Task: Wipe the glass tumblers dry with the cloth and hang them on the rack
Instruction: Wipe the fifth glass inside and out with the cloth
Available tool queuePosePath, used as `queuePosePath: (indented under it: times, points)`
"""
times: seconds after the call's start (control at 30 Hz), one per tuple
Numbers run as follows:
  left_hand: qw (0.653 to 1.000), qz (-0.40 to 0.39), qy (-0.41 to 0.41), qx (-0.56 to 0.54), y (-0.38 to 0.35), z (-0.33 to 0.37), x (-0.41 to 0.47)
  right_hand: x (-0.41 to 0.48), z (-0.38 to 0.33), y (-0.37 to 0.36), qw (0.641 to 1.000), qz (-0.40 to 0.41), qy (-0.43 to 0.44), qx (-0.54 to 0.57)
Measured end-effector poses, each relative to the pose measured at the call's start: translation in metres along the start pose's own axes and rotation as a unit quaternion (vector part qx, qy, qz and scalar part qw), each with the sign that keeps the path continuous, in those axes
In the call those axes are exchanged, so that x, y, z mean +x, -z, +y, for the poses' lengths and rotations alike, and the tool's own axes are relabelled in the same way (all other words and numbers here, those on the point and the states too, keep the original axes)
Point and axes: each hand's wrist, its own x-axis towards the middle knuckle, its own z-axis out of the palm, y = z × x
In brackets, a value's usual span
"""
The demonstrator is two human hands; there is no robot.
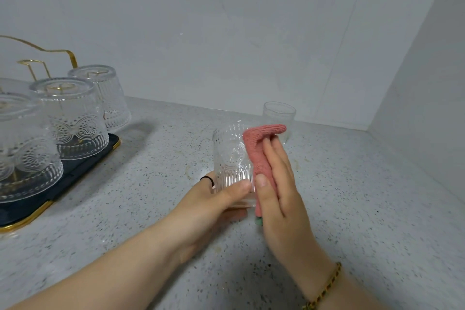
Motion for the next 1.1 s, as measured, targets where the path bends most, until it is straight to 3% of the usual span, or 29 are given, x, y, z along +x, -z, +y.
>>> queuePosePath:
  times: [0.1, 0.23, 0.4, 0.5, 0.67, 0.83, 0.97, 1.1]
  points:
    - [1.0, 0.0, -0.001, -0.013, 0.002, 0.001, 0.0, 0.005, 0.0, 0.01, 0.998, 0.012, -0.035, 0.057]
    - [0.997, -0.019, -0.008, -0.075, 0.003, 0.007, -0.002, 0.002, -0.005, 0.012, 0.986, -0.033, -0.127, 0.105]
    - [0.992, 0.018, 0.013, -0.127, 0.01, 0.012, 0.005, -0.006, -0.002, -0.004, 0.999, -0.027, -0.027, 0.019]
    - [0.994, -0.039, 0.015, -0.105, 0.008, 0.009, 0.003, -0.002, -0.003, 0.0, 1.0, 0.007, 0.006, 0.007]
    - [0.992, -0.107, 0.004, -0.062, 0.005, 0.008, -0.004, 0.003, -0.007, 0.018, 0.983, 0.045, -0.095, 0.148]
    - [0.999, -0.025, -0.029, -0.032, 0.008, 0.016, -0.002, 0.001, -0.009, 0.013, 0.974, 0.007, -0.16, 0.162]
    - [0.995, 0.056, -0.032, -0.082, 0.014, 0.022, 0.002, 0.0, -0.009, 0.011, 0.962, 0.054, -0.199, 0.178]
    - [0.993, 0.044, 0.0, -0.106, 0.014, 0.024, 0.003, 0.003, -0.009, 0.02, 0.952, 0.125, -0.193, 0.202]
